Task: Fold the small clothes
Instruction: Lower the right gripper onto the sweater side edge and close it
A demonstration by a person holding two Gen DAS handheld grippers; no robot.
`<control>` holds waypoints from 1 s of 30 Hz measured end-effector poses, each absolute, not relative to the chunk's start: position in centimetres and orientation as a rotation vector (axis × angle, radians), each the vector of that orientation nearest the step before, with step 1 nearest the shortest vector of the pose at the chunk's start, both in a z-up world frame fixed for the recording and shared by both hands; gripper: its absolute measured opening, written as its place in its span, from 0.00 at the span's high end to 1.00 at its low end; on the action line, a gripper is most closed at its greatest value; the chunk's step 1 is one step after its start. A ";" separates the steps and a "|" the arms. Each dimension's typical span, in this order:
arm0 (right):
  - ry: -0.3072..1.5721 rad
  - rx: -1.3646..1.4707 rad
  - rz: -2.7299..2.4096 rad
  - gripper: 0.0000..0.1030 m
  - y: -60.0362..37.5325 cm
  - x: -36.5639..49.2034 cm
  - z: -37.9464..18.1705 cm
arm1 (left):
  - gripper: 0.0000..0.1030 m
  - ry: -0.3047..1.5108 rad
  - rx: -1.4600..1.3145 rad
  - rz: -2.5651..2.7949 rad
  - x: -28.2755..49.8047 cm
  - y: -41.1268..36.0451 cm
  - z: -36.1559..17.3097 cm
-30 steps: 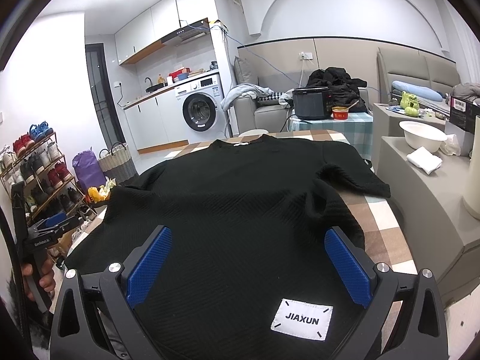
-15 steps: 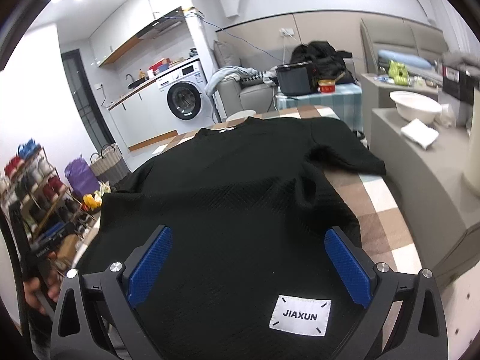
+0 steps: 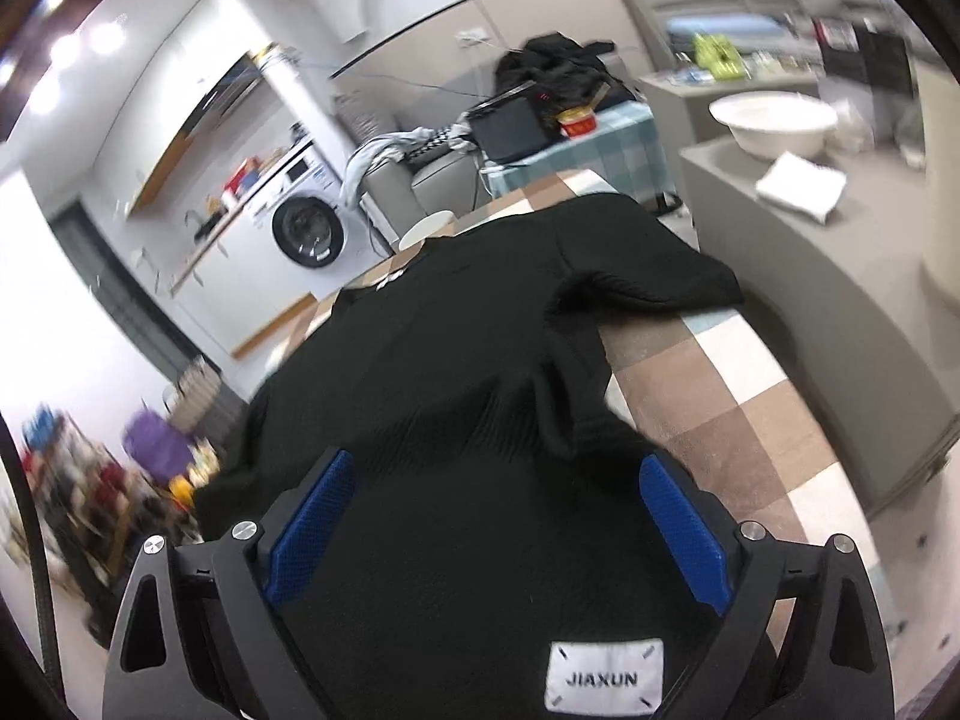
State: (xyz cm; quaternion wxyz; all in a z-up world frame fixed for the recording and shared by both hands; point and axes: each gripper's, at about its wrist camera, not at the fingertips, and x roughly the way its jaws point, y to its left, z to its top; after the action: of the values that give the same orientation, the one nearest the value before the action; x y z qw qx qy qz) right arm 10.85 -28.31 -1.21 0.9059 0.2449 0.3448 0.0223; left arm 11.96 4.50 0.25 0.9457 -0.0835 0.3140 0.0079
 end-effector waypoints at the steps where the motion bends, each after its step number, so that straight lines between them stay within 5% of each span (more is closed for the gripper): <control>1: 0.715 0.518 0.033 0.07 -28.8 11.4 -1.1 | 0.01 0.642 -0.168 0.026 12.8 4.7 0.2; 5: 0.715 0.595 0.011 0.08 -31.4 14.1 -0.7 | 0.04 0.646 -0.159 0.030 16.1 5.2 0.4; 11: 0.768 0.755 -0.036 0.17 -36.4 18.7 -2.5 | 0.25 0.675 -0.161 0.014 21.0 5.7 -0.4; 26: 0.846 0.915 -0.161 0.26 -42.3 24.7 -7.2 | 0.25 0.747 -0.157 0.044 26.6 6.1 -3.6; 30: 0.896 0.812 -0.262 0.51 -42.0 26.5 -6.9 | 0.25 0.755 -0.157 0.042 27.2 6.3 -4.4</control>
State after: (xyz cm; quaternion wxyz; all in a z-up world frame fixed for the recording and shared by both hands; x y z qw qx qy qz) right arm 26.48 -41.97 -6.87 0.8147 0.3806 0.4199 -0.1230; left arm 27.22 6.29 -4.37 0.9264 -0.0765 0.3680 0.0204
